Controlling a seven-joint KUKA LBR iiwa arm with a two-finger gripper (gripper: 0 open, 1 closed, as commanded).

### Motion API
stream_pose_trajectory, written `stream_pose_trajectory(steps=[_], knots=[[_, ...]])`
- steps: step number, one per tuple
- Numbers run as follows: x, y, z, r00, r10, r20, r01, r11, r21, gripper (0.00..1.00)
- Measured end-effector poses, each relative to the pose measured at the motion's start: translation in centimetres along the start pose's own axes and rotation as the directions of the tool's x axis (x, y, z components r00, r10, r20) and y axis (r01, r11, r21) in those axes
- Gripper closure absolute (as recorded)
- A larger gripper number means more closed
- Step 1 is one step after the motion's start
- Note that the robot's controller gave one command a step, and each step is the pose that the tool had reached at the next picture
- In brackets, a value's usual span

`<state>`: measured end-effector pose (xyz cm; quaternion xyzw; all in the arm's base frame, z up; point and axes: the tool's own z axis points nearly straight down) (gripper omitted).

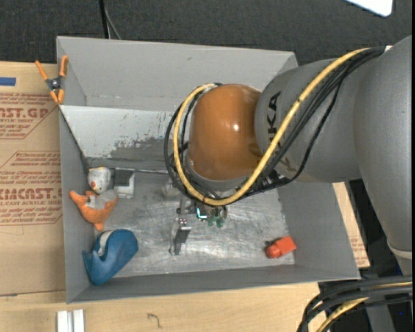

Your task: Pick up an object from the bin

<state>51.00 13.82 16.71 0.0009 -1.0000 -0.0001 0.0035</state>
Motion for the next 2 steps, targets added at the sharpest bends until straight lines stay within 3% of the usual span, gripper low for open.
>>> stream_pose_trajectory(steps=[1, 2], knots=[[-0.2, -0.1, -0.4, 1.000, 0.001, 0.007, -0.001, 1.000, -0.001, 0.00], [-1.8, 1.7, 2.3, 0.998, -0.062, 0.012, 0.062, 0.998, 0.000, 0.00]])
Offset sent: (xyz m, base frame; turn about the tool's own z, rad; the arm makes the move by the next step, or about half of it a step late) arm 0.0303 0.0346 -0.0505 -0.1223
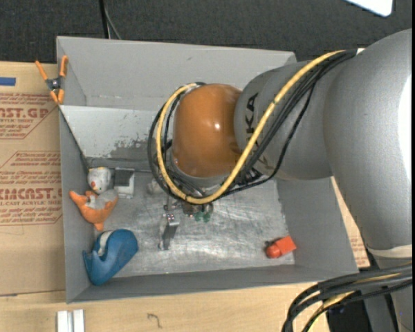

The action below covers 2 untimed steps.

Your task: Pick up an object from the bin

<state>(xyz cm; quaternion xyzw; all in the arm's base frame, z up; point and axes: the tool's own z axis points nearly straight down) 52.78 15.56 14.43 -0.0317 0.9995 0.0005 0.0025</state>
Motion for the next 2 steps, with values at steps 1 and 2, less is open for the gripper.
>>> stream_pose_trajectory(steps=[1, 2], knots=[[-0.7, 1.7, 0.7, 1.000, -0.022, -0.010, 0.022, 1.000, 0.001, 0.00], [-0.9, 7.1, 0.7, 1.000, 0.022, -0.002, -0.022, 1.000, 0.000, 0.00]])
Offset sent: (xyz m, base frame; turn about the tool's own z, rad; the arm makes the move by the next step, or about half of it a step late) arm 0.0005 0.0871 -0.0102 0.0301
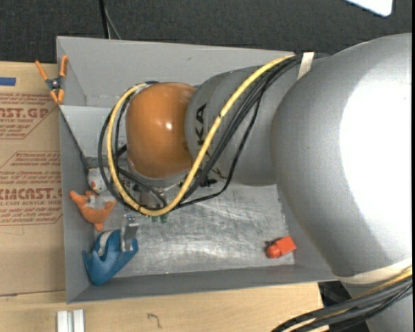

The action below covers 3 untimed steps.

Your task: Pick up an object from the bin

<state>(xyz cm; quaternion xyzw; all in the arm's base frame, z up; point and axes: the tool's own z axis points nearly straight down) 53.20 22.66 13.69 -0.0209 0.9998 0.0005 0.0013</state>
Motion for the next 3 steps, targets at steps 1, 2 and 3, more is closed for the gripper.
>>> stream_pose_trajectory(steps=[1, 2, 3], knots=[[2.0, 2.5, 0.2, 0.993, -0.122, 0.002, 0.122, 0.993, -0.002, 0.00], [3.1, 0.1, 5.8, 0.975, -0.221, -0.004, 0.221, 0.975, 0.004, 1.00], [3.1, 0.1, 5.8, 0.975, -0.221, -0.004, 0.221, 0.975, 0.004, 1.00]])
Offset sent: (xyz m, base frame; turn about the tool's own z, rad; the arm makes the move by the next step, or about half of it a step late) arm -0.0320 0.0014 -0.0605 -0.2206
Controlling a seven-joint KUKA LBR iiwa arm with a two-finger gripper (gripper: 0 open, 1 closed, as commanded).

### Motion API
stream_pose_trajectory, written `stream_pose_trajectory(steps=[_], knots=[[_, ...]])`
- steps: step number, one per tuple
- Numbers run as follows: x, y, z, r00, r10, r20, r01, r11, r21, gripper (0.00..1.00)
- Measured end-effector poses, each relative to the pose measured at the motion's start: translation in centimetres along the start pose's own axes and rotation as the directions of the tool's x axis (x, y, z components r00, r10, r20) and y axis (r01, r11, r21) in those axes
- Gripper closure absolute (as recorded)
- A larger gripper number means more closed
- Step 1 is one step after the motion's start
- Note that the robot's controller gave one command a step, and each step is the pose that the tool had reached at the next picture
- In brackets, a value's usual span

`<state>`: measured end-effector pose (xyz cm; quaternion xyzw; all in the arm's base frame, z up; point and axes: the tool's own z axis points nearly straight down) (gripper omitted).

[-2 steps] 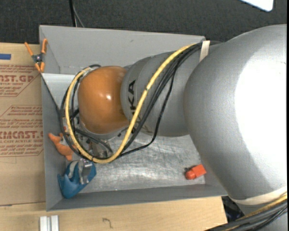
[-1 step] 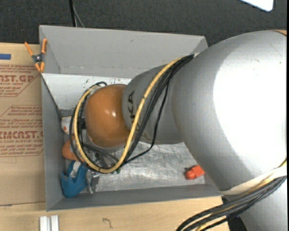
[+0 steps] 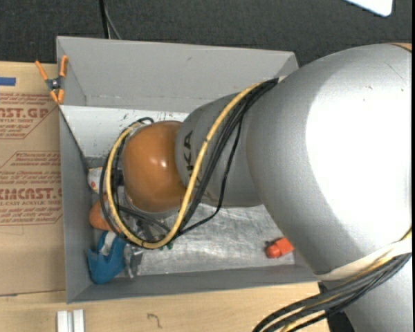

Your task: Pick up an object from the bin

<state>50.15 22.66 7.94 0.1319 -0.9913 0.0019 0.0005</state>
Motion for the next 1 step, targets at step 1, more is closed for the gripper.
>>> stream_pose_trajectory(steps=[1], knots=[[-0.11, 0.95, -13.03, 1.000, -0.018, -0.001, 0.018, 1.000, -0.003, 1.00]])
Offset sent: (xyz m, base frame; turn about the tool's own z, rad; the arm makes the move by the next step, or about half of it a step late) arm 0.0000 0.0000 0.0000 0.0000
